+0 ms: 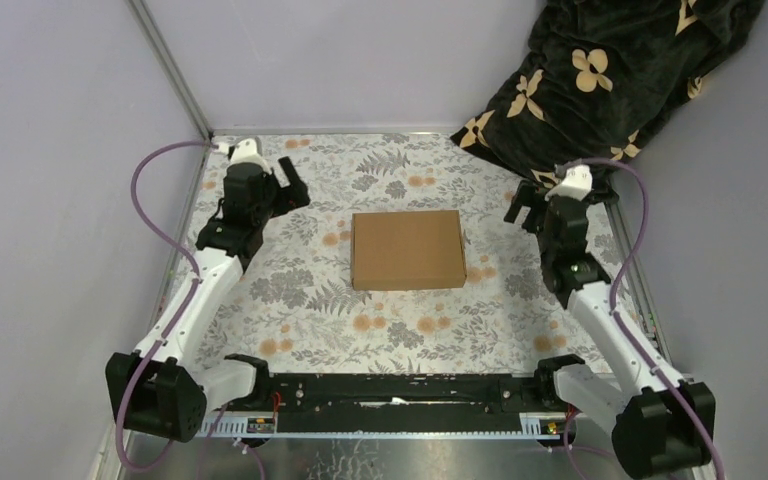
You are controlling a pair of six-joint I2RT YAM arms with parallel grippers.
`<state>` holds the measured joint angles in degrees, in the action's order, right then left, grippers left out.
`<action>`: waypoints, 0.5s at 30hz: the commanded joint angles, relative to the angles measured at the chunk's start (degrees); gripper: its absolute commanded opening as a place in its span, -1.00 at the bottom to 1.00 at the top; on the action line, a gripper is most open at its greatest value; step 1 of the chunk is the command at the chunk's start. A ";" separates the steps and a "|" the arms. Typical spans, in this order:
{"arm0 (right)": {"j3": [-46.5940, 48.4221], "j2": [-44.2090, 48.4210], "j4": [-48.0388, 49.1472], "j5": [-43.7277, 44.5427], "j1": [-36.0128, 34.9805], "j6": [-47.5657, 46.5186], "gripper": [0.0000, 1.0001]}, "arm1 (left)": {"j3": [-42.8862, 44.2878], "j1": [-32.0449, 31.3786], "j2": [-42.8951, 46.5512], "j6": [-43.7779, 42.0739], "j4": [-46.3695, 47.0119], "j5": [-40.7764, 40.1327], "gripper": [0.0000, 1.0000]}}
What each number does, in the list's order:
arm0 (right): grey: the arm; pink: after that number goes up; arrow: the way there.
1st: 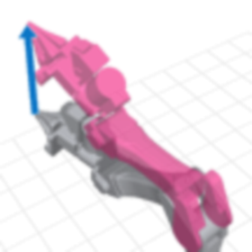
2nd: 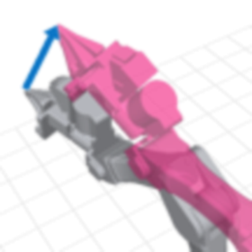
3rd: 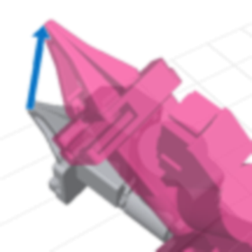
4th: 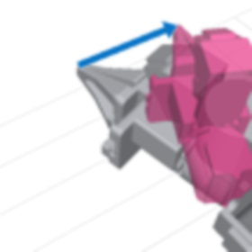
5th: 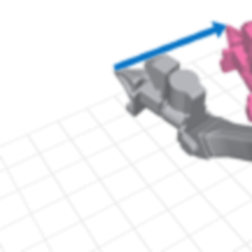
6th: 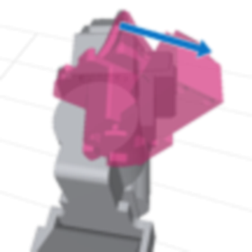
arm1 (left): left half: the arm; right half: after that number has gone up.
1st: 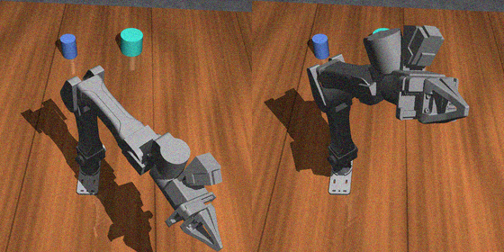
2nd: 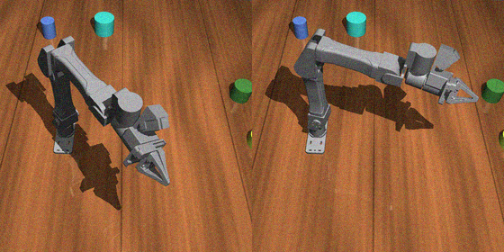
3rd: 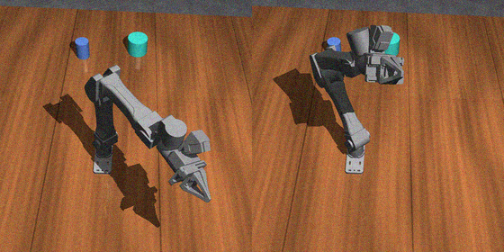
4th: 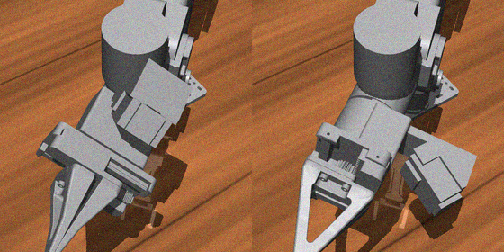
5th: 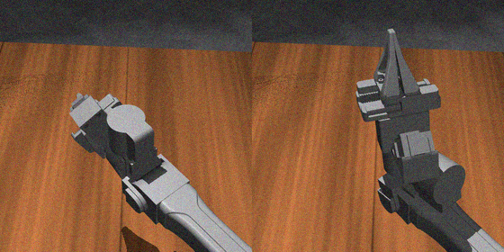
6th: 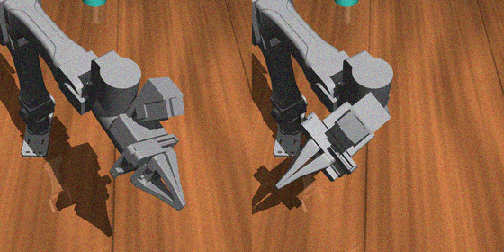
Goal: Fold the paper box
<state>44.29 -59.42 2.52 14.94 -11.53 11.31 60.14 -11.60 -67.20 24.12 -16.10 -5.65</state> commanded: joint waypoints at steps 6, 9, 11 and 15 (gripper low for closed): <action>-27.48 5.34 36.93 15.81 1.70 -9.76 0.99 | -22.48 5.23 2.76 -9.06 28.58 -2.41 0.97; -30.87 -0.08 45.99 13.98 2.33 -10.54 0.99 | -26.63 6.06 -0.64 -10.35 34.69 -3.58 0.97; -31.80 -5.42 51.49 13.67 2.53 -10.40 0.99 | -29.33 6.23 -3.30 -11.78 39.42 -4.60 0.97; -32.18 -15.38 61.31 13.38 2.87 -11.04 0.99 | -32.84 6.68 -8.60 -14.59 47.70 -3.85 0.97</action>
<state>12.08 -68.40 45.98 26.41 -9.17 2.02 29.82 -5.65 -71.94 14.37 16.58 -8.43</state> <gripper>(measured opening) 0.993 0.985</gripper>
